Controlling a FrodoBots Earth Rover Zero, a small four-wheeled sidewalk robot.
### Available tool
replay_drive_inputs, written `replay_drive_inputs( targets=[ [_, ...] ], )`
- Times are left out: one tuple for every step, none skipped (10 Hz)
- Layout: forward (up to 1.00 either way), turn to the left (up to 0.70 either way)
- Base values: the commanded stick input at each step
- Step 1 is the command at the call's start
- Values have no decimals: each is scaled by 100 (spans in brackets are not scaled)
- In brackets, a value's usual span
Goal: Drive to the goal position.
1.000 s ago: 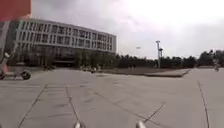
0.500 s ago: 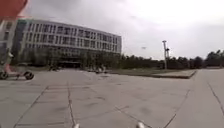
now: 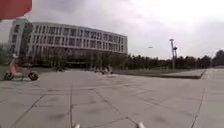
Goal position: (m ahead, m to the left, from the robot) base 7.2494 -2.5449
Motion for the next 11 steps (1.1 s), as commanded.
replay_drive_inputs(
  targets=[
    [50,10],
    [50,2],
    [50,0],
    [50,0],
    [50,0],
    [50,0],
    [50,0],
    [50,0],
    [50,0],
    [50,0],
    [50,0]
  ],
)
